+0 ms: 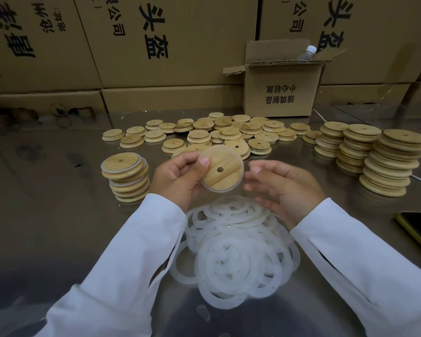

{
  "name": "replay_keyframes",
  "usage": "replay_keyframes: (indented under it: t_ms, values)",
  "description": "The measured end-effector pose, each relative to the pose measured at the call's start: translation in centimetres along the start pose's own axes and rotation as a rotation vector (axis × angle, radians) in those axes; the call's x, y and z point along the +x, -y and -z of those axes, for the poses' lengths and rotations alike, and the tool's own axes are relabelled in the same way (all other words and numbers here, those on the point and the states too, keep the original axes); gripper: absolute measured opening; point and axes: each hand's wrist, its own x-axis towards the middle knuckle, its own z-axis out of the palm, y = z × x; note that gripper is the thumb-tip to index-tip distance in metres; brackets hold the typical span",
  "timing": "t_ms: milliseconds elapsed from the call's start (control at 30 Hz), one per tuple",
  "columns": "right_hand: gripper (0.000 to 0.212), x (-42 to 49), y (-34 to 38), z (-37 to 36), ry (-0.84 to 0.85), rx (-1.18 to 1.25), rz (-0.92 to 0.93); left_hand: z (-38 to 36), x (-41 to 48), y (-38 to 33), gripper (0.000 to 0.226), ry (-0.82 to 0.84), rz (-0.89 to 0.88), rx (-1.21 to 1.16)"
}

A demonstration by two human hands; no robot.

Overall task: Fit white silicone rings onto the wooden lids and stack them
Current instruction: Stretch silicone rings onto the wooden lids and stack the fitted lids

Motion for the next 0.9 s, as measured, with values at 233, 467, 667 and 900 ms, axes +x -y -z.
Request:
replay_keyframes:
  t_ms: [233,467,667,900]
  values:
    - [0.011,0.3,-0.2,0.4,-0.025,-0.035,-0.049,3.2,0.5,-3.6,0.016,-0.595,-0.462,0.328]
    - [0.015,0.4,-0.2,0.4,-0.101,-0.038,0.021,7.3,2.2,-2.7,0.021,-1.033,-0.186,0.202]
    - [0.016,0.6,-0.3,0.5,-0.127,-0.046,0.029,8.4,2.8,-2.1,0.016,-1.001,-0.016,0.260]
    - [0.016,0.9,-0.4,0.8,-0.139,-0.073,0.030,7.9,2.6,-2.7,0.041,-1.088,0.025,0.414]
